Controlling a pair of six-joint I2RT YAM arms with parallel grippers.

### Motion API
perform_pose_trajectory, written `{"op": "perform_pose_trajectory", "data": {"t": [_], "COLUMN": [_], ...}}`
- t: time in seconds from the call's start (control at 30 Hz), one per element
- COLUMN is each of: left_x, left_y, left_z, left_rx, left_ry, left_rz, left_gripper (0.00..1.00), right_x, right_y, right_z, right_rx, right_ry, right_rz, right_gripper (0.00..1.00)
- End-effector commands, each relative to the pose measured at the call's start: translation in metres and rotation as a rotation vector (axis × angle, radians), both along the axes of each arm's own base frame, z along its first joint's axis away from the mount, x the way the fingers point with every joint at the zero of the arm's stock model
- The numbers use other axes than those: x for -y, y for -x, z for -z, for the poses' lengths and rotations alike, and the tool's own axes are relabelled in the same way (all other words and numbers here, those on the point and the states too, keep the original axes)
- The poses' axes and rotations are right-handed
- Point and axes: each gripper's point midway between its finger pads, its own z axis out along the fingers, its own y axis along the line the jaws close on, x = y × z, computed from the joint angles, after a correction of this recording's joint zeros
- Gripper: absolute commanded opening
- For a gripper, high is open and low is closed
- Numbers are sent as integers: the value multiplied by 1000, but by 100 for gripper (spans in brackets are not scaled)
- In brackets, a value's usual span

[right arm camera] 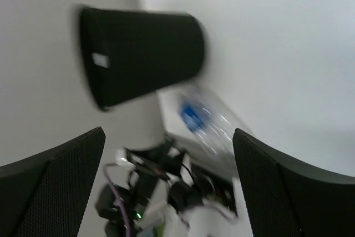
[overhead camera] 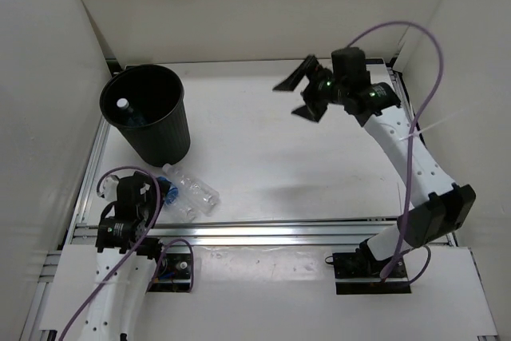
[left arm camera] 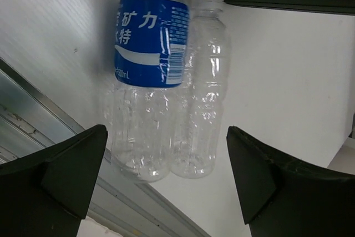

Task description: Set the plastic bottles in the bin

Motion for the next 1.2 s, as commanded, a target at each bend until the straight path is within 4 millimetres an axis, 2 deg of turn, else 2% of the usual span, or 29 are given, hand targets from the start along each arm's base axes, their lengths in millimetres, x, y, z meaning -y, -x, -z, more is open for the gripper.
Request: {"op": "perform_pose_trajectory", "data": {"t": [0.0, 0.07, 0.2, 0.23, 0.27, 0.63, 0.67, 0.9, 0.97, 1.07, 1.13, 1.17], "left_x": [7, 7, -1, -1, -3, -8, -8, 1, 5, 6, 6, 6], "left_y": [-18, -22, -32, -36, -36, -48, -50, -36, -29, -23, -20, -17], "left_z": [11, 20, 30, 27, 34, 51, 51, 82, 90, 97, 95, 95], "left_rx": [-2, -33, -63, -57, -95, -166, -163, -279, -306, -319, -316, -322], "left_ry": [74, 77, 39, 39, 27, -12, -12, 27, 50, 69, 70, 69], "left_rz": [-43, -50, -85, -85, -93, -108, -108, -93, -90, -104, -104, -104], "left_gripper": [100, 100, 100, 100, 100, 100, 100, 100, 96, 82, 71, 68], "right_x": [21, 24, 26, 25, 26, 38, 45, 51, 54, 52, 55, 55], "right_y": [65, 73, 75, 77, 73, 46, 42, 32, 30, 26, 24, 24], "right_z": [-26, -31, -34, -38, -38, -39, -39, -30, -31, -25, -25, -25], "right_rx": [-21, 3, 10, 16, 31, 12, 19, -22, -29, -51, -57, -57], "right_ry": [-20, -17, -27, -36, -27, -84, -84, -104, -109, -112, -117, -117], "right_rz": [-114, -131, -176, -188, -197, -236, -225, -227, -212, -219, -206, -206], "right_gripper": [99, 99, 100, 100, 100, 100, 100, 100, 100, 100, 100, 100]}}
